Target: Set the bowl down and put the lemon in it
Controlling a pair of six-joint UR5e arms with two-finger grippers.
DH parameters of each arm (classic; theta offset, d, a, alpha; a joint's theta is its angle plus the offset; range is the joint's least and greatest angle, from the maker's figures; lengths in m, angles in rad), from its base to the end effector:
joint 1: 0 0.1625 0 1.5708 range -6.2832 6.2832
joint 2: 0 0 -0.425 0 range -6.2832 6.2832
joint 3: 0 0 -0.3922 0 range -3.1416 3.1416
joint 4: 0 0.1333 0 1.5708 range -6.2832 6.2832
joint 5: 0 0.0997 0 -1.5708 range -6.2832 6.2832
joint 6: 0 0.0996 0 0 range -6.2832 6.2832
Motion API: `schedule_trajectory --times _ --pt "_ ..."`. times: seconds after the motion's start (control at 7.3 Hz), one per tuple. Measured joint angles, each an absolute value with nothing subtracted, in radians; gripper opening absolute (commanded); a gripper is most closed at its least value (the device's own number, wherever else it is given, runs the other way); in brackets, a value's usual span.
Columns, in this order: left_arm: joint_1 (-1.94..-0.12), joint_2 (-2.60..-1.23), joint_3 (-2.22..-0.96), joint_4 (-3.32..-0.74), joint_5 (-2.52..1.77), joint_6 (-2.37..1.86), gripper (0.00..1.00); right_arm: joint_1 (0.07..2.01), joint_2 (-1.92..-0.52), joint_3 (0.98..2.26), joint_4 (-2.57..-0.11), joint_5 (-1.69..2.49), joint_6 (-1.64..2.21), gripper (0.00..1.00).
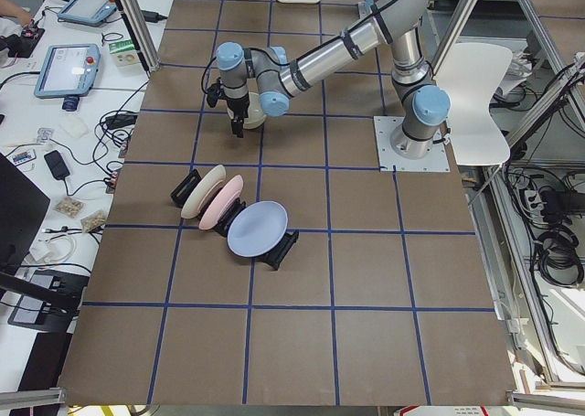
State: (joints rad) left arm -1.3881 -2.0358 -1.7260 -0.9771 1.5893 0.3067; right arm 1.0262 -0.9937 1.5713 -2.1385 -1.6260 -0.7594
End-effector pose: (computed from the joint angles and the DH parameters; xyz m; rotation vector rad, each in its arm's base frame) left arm -0.0190 -0.6205 0.2122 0.1943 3.1237 0.0473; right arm -0.2322 -0.6300 0.2041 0.3330 -3.0851 -0.0642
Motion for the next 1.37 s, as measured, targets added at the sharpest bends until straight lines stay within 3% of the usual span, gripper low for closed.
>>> schedule_trajectory --times 0.14,0.55,1.37 --pt "-1.388 -2.053 -1.724 -0.977 1.572 0.313 0.00 1.022 -0.990 1.570 -2.137 -1.626 -0.760 0.00" --pt "-1.388 -2.074 -1.715 -0.978 1.534 0.317 0.00 1.013 -1.032 1.545 -2.040 -1.630 -0.753 0.00" --pt "-1.485 -2.007 -1.678 -0.995 1.487 0.141 0.00 1.098 -1.363 1.409 -1.590 -1.678 -0.576 0.00"
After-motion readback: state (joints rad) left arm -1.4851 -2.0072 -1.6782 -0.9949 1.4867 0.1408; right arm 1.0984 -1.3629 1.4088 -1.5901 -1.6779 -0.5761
